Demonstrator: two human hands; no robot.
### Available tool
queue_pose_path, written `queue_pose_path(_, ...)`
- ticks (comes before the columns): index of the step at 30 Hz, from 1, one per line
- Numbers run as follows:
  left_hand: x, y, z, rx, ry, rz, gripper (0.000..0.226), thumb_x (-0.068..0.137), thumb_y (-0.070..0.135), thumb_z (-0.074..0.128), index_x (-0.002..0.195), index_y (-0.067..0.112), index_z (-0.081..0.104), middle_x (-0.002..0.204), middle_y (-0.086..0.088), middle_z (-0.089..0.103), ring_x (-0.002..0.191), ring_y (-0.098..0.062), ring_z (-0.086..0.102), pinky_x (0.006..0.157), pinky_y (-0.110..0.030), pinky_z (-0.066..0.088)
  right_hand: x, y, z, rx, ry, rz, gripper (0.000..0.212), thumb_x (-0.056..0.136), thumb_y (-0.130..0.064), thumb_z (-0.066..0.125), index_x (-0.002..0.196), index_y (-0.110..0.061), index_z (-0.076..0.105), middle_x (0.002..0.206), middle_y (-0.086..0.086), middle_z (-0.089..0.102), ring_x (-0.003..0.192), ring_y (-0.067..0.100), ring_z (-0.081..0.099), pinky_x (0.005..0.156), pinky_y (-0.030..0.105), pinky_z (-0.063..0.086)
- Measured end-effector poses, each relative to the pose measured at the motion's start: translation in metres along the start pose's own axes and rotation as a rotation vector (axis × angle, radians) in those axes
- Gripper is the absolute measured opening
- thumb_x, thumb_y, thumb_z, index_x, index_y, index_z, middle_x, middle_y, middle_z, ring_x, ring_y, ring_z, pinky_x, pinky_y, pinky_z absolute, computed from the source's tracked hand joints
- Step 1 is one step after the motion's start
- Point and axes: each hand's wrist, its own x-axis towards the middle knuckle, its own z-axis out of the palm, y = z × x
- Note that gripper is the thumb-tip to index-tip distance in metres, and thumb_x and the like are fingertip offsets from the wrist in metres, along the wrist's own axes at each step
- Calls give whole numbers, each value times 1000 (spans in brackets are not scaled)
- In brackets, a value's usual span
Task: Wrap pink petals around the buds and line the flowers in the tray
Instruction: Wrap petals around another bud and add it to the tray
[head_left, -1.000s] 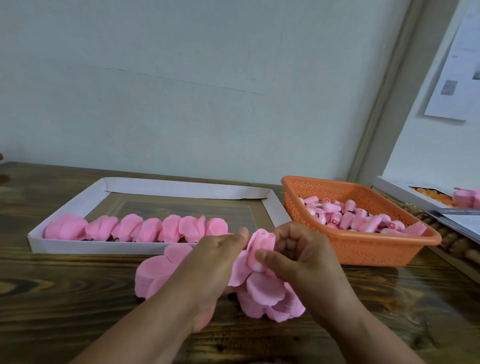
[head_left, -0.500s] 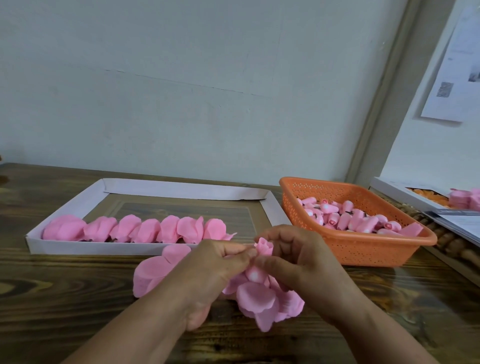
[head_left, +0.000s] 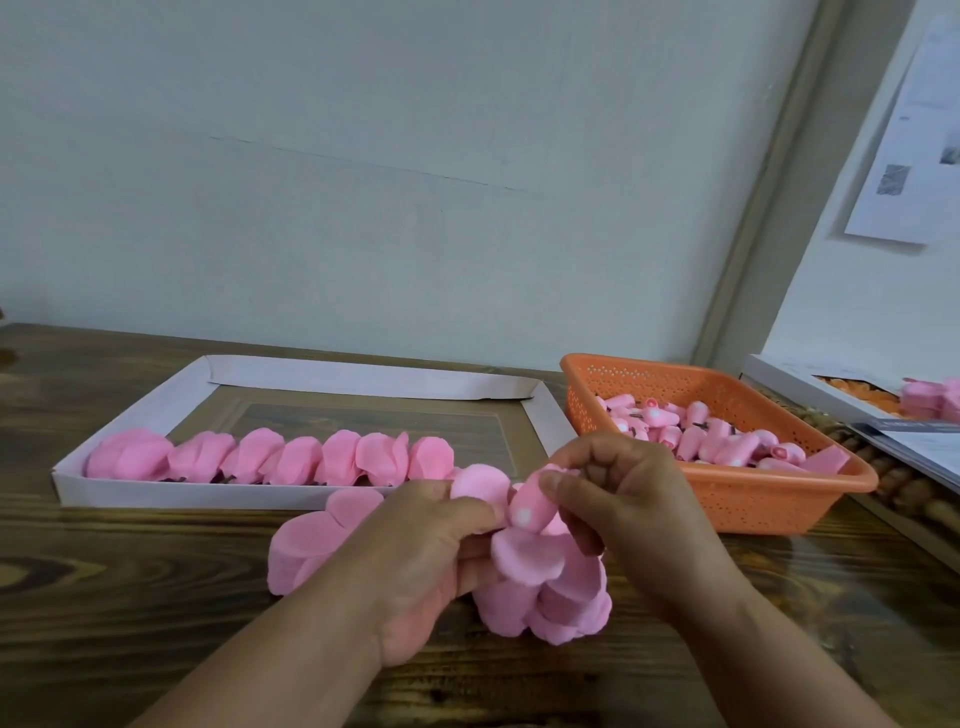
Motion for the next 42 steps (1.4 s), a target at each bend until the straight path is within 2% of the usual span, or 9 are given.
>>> queue_pose_path(8,1,-1,0,164,79,4,32,97,14,48,80,-2,70,83,-17,74,80,-33,72,73,-41,60,2,-9,1,-253,-297,-98,17,85,-1,64,77,-16,68,61,-7,61,51,0,51,51,17,41)
queue_pose_path(13,-2,-3,2,252,69,8,36,99,25,45,84,12,75,85,-13,74,89,-31,71,85,-46,57,3,-17,-1,-387,-437,-131,14,86,-7,61,83,-18,70,77,3,67,72,22,60,68,38,49)
queue_pose_path(17,-3,-4,5,258,81,3,41,99,44,42,88,23,75,91,-7,75,98,-28,68,96,-51,49,6,-20,2,-437,-462,-136,13,87,-7,60,85,-16,69,77,5,67,72,22,59,69,37,49)
queue_pose_path(20,-4,-5,3,321,53,25,75,76,81,29,97,25,74,98,-3,75,104,-24,66,101,-46,45,8,-21,3,-474,-441,-142,11,87,-8,60,85,-17,68,74,2,65,68,17,58,64,31,47)
queue_pose_path(23,-6,-3,3,365,-37,47,91,60,90,19,92,27,75,95,0,75,105,-20,66,103,-45,43,10,-19,5,-463,-406,-118,8,87,-11,61,84,-18,59,66,8,60,57,22,49,54,35,40)
queue_pose_path(27,-7,-2,6,330,-44,61,92,57,90,20,103,29,72,100,-2,74,109,-21,64,105,-46,41,9,-18,4,-393,-386,-45,16,87,-10,63,98,-20,57,61,9,58,51,8,47,49,22,38)
queue_pose_path(31,-9,1,6,304,-29,22,91,67,85,19,91,19,77,92,-9,75,99,-25,69,100,-46,47,10,-18,2,-380,-343,-18,15,86,-10,64,78,-21,59,50,-8,50,46,3,42,48,19,36)
queue_pose_path(37,-5,2,3,170,-10,-1,33,99,19,45,90,0,70,90,-23,72,79,-30,68,83,-39,52,10,-22,0,-354,-205,-43,12,82,-10,69,76,-19,63,68,-6,53,57,0,45,55,11,38)
queue_pose_path(42,-6,3,2,118,7,-3,22,94,13,55,90,1,73,93,-21,72,82,-28,67,89,-46,52,13,-22,-2,-352,-237,3,9,85,-13,66,78,-17,61,57,-11,51,52,3,46,55,21,41)
